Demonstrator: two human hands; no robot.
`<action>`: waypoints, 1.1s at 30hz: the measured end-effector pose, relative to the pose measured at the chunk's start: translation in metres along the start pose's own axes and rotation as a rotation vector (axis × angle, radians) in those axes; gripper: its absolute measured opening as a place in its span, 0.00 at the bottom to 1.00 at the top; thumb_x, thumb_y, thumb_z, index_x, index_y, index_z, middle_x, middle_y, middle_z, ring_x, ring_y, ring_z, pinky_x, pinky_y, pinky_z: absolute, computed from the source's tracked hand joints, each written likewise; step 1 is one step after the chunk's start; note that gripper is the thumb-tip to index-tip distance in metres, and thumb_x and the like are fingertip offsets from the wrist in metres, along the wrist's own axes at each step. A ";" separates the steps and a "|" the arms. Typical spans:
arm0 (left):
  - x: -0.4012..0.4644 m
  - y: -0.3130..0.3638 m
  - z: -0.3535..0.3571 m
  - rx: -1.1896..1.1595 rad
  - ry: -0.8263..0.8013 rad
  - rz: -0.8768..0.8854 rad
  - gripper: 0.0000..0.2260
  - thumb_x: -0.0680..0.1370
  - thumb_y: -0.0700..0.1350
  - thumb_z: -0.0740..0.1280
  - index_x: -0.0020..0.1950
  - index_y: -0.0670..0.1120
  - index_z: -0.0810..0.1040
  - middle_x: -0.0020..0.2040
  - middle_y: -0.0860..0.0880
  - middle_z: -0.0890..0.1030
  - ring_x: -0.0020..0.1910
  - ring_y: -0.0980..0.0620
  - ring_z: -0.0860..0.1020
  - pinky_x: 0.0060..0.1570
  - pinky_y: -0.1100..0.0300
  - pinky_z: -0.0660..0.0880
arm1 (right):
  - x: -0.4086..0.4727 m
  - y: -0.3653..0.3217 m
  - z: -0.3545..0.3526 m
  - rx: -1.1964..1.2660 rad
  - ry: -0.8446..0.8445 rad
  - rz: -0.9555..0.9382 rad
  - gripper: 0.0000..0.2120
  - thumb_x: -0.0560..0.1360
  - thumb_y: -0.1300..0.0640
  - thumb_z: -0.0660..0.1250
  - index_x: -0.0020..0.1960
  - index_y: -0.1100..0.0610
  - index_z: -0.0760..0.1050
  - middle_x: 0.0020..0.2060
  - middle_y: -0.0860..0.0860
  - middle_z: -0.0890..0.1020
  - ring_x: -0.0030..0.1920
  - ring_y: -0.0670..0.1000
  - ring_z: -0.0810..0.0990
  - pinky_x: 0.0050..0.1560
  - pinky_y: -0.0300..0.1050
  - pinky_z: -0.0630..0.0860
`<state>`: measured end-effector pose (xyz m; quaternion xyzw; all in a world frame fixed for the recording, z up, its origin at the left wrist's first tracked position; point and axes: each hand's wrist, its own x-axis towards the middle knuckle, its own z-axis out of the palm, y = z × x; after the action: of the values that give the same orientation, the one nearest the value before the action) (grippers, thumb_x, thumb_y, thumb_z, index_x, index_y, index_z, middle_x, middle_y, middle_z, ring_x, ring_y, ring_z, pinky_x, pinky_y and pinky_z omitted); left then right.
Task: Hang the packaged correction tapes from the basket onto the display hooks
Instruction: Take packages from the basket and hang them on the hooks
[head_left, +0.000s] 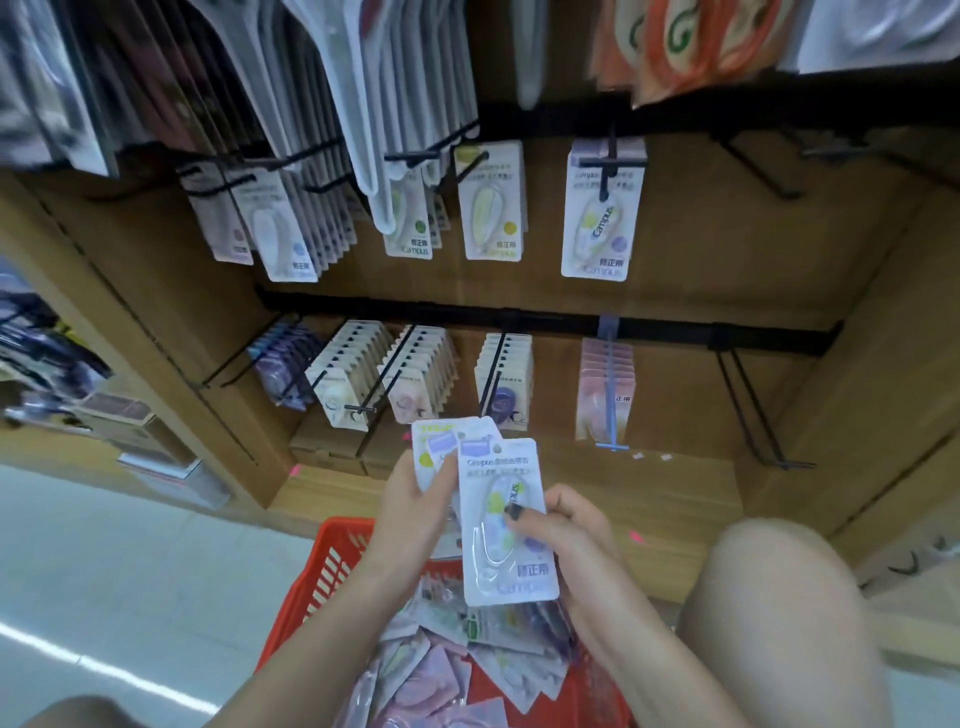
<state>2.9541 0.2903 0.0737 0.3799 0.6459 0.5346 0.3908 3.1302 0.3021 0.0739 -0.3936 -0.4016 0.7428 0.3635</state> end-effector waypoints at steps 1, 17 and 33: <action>-0.004 0.000 -0.002 0.000 0.002 0.004 0.10 0.84 0.53 0.68 0.59 0.49 0.83 0.54 0.49 0.88 0.54 0.46 0.86 0.59 0.36 0.80 | 0.000 0.000 0.001 -0.019 -0.013 -0.002 0.14 0.61 0.51 0.79 0.36 0.53 0.75 0.38 0.58 0.83 0.38 0.57 0.84 0.39 0.49 0.78; 0.042 0.087 0.009 0.065 0.063 0.379 0.08 0.83 0.54 0.68 0.58 0.50 0.78 0.48 0.62 0.82 0.48 0.62 0.83 0.40 0.71 0.76 | 0.009 -0.115 -0.002 -0.086 0.181 -0.505 0.04 0.75 0.52 0.72 0.50 0.46 0.81 0.50 0.53 0.88 0.48 0.58 0.85 0.45 0.59 0.73; 0.063 0.100 0.020 0.117 0.077 0.418 0.10 0.82 0.54 0.69 0.54 0.47 0.77 0.46 0.60 0.82 0.45 0.60 0.81 0.40 0.69 0.76 | 0.039 -0.147 0.012 -0.140 0.377 -0.587 0.05 0.81 0.55 0.70 0.56 0.54 0.78 0.48 0.50 0.88 0.51 0.54 0.88 0.49 0.52 0.83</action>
<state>2.9543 0.3692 0.1642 0.5068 0.5974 0.5798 0.2238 3.1361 0.3929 0.1961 -0.4154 -0.4733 0.4917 0.6014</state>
